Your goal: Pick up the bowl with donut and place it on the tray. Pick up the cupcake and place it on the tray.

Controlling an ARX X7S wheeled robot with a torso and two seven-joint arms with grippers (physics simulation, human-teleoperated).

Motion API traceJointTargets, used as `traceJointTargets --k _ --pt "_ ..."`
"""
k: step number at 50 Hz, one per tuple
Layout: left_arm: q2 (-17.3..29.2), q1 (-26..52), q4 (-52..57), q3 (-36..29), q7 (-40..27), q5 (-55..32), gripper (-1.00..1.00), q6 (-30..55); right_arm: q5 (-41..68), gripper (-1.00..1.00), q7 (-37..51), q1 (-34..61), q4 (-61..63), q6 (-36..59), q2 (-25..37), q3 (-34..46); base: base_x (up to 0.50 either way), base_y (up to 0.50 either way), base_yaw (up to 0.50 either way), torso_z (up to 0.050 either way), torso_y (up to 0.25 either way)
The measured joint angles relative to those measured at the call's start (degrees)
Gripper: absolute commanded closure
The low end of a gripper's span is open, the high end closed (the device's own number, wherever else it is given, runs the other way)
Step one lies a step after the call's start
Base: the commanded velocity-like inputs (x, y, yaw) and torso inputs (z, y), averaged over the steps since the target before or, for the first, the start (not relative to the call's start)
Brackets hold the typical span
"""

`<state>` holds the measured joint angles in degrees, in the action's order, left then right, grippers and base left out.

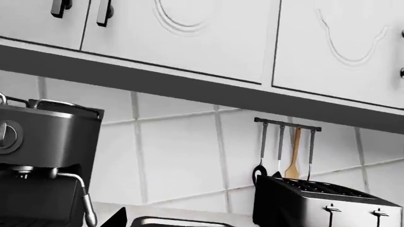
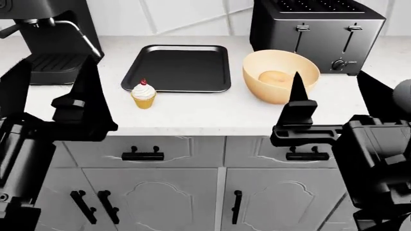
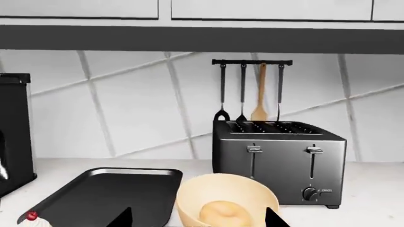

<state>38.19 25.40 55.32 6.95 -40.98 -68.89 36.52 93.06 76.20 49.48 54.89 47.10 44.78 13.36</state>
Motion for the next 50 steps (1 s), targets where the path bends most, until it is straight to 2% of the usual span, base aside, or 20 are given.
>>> traceJointTargets --k 8,19,50 --pt "8.25 0.27 2.47 -2.88 -4.37 -2.74 -1.00 -6.27 10.08 -1.00 7.51 3.81 2.79 2.51 3.96 -1.79 0.00 0.00 0.00 0.000 0.000" --pt "14.09 -0.23 3.79 -5.61 -6.90 -3.32 -1.00 -11.52 15.68 -1.00 11.55 7.50 4.24 3.35 6.81 -1.37 0.16 0.00 0.00 0.000 0.000" --pt "19.61 -1.48 3.97 -8.96 -8.68 -2.33 -1.00 -17.84 18.24 -1.00 13.59 15.59 5.01 -1.90 12.99 8.27 0.26 0.00 0.00 0.000 0.000"
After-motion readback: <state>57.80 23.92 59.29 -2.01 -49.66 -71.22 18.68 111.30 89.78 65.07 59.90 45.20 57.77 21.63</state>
